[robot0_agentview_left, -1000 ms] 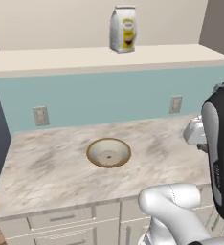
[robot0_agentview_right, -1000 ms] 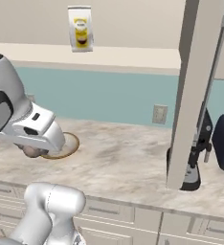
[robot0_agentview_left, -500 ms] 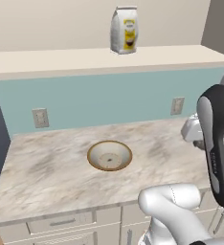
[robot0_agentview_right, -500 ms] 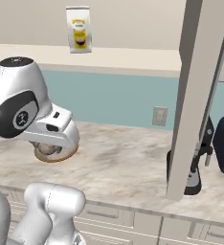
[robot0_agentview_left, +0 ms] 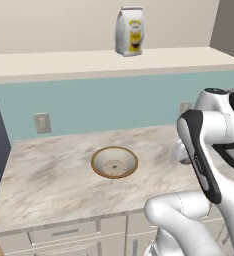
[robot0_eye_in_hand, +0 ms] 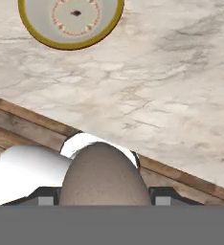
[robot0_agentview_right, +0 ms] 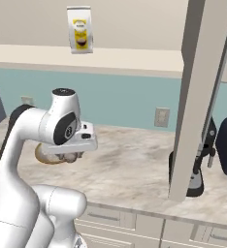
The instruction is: Pick the egg and butter from the fridge and place them by the bowl for mixing.
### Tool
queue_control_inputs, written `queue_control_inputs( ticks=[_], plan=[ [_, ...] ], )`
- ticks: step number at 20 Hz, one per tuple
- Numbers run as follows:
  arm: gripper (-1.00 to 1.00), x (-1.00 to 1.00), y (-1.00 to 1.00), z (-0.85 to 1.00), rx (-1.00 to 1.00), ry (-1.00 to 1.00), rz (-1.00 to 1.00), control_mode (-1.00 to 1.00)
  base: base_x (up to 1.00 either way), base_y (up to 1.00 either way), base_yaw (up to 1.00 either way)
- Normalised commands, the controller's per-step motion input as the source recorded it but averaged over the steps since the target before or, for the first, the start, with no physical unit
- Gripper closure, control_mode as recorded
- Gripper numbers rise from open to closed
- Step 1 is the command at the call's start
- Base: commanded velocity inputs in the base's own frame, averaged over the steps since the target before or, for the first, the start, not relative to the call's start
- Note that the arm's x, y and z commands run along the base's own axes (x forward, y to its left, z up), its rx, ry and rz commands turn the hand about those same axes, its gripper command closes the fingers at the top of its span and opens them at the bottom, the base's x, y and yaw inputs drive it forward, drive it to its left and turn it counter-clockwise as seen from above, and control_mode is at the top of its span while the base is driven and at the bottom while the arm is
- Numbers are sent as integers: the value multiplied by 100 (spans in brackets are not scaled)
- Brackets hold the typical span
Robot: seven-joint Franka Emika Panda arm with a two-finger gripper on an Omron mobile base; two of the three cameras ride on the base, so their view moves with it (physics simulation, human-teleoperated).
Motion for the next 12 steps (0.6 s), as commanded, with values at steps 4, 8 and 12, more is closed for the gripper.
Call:
queue_control_inputs(
  ticks=[4, 8, 12],
  plan=[
    [100, 100, 0, -98, 2, 0, 52, -100, 0, 0, 0],
    [100, 97, 0, -68, 0, -1, 39, -100, 0, 0, 0],
    [100, 90, 0, -35, 0, -4, 14, -100, 0, 0, 0]
  ],
)
